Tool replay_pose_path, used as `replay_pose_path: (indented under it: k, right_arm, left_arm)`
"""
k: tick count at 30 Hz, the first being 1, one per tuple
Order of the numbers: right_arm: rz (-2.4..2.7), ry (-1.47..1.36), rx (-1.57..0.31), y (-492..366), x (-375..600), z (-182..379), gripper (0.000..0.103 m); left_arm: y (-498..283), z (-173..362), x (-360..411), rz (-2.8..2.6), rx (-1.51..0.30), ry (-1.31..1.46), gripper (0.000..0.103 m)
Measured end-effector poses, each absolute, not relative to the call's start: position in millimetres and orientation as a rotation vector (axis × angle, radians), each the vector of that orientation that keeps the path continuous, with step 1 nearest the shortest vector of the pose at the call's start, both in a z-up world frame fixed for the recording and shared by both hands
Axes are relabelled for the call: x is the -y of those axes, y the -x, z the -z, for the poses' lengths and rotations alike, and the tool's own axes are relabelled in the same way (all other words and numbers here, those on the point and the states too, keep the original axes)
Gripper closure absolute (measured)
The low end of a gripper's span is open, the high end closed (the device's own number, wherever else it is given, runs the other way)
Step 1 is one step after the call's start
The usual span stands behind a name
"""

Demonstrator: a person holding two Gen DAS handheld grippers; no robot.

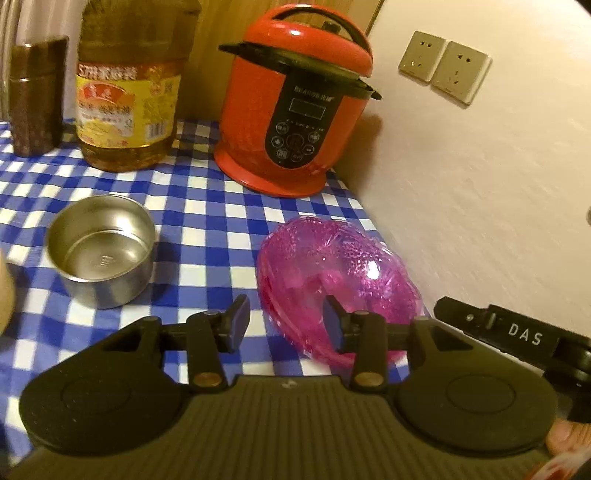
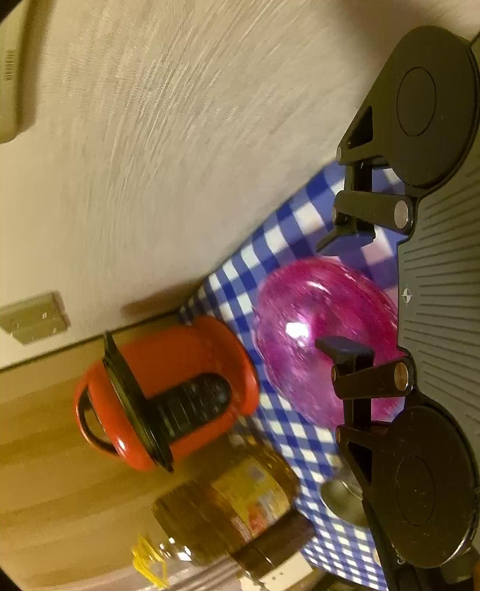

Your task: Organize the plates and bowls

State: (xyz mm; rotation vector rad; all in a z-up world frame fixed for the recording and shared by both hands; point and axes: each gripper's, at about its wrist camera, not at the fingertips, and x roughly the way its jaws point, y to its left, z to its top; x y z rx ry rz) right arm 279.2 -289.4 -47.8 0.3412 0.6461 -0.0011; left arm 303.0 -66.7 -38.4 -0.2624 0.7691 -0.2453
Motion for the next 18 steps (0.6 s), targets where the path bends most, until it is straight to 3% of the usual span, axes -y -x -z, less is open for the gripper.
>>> replay_pose_path:
  k: [18]
  right_arm:
    - [-0.131, -0.347, -0.707, -169, 225, -10, 0.053]
  left_arm:
    - [-172, -32, 10, 0.134, -0.788, 0.232, 0.063]
